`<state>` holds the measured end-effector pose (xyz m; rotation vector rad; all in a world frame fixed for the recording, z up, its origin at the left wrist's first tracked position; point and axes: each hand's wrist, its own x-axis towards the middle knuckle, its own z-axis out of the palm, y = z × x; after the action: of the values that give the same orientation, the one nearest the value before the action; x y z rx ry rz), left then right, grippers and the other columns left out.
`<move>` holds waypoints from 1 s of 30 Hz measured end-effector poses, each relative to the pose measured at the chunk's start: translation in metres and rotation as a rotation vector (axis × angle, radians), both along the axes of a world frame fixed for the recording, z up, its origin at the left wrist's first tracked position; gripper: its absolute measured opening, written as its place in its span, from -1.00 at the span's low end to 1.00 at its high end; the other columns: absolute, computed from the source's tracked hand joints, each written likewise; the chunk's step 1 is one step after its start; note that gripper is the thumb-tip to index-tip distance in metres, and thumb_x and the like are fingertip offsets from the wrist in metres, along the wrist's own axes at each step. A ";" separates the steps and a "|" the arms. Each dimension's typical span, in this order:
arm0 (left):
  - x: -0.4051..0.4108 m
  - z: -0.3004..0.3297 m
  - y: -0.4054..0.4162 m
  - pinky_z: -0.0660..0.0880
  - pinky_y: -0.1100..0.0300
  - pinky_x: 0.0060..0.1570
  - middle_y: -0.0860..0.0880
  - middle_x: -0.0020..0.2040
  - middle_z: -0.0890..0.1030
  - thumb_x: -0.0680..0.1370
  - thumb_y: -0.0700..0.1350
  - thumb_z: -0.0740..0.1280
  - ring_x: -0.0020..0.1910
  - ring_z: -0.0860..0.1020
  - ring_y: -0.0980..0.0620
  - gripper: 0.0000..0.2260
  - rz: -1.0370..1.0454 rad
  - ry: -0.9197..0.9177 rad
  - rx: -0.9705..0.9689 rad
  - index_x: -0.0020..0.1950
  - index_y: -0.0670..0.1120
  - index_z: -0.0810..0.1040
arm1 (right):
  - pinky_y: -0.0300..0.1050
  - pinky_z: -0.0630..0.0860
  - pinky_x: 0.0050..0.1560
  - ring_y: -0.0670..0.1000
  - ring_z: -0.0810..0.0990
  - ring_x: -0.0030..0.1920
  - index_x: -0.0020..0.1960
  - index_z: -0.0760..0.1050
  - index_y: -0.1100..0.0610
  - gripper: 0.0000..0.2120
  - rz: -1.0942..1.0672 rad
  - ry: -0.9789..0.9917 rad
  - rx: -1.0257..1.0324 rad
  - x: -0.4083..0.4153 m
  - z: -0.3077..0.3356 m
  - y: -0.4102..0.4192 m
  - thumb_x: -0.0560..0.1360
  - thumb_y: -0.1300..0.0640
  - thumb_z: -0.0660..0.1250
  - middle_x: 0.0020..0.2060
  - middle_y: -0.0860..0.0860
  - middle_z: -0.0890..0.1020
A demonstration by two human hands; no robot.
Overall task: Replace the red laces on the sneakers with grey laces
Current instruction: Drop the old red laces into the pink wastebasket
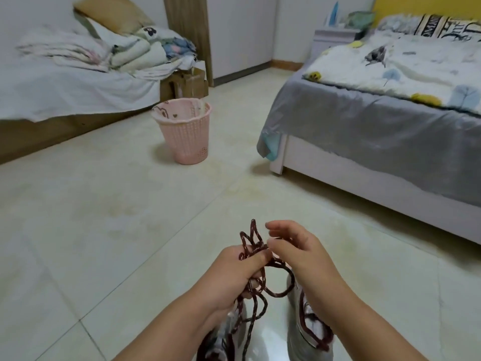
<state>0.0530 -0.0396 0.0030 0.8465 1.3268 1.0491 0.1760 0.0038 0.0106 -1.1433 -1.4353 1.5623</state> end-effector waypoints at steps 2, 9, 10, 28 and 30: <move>-0.009 -0.013 0.013 0.30 0.31 -0.44 0.10 -0.51 0.38 0.55 -0.06 0.26 -0.54 0.32 0.15 -0.82 0.036 -0.047 -0.019 -0.22 -0.06 0.54 | -0.29 0.44 0.05 -0.22 0.57 0.05 0.18 0.44 -0.10 -0.61 0.074 -0.026 -0.109 -0.006 -0.031 0.004 0.38 -0.08 0.42 0.05 -0.11 0.60; -0.045 -0.011 0.059 0.49 0.19 -0.34 -0.01 -0.45 0.38 0.57 -0.11 0.21 -0.55 0.39 0.13 -0.76 0.315 -0.239 -0.079 -0.27 -0.14 0.46 | -0.11 0.46 -0.25 0.00 0.50 -0.45 -0.09 0.53 0.25 -0.88 0.382 -0.006 -0.395 -0.031 -0.059 0.012 0.49 0.18 0.35 -0.42 0.10 0.55; -0.050 -0.003 0.062 0.54 0.14 -0.35 -0.01 -0.47 0.38 0.57 -0.13 0.21 -0.56 0.39 0.12 -0.75 0.353 -0.291 -0.090 -0.29 -0.15 0.48 | -0.07 0.43 -0.27 -0.02 0.44 -0.49 -0.19 0.54 0.22 -0.89 0.341 -0.024 -0.420 -0.031 -0.051 0.016 0.50 0.23 0.33 -0.48 0.07 0.51; -0.054 0.388 0.048 0.28 0.34 -0.50 0.00 -0.43 0.43 0.56 -0.16 0.24 -0.54 0.31 0.14 -0.88 0.095 0.134 -0.095 -0.09 -0.14 0.56 | -0.35 0.28 -0.54 -0.15 0.37 -0.57 -0.25 0.58 0.19 -0.88 0.302 -0.224 -0.288 -0.019 0.416 0.073 0.41 0.37 0.37 -0.46 0.04 0.59; -0.045 0.429 0.042 0.28 0.37 -0.49 0.08 -0.48 0.47 0.57 -0.14 0.23 -0.55 0.32 0.15 -0.86 0.041 0.138 -0.072 -0.10 -0.11 0.56 | -0.35 0.29 -0.55 -0.14 0.37 -0.57 -0.25 0.55 0.22 -0.89 0.296 -0.203 -0.261 -0.021 0.460 0.075 0.40 0.38 0.38 -0.45 0.07 0.56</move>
<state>0.0077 0.0025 0.4320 0.8533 1.4943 0.9825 0.1552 0.0789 0.4710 -1.3174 -1.6268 1.9298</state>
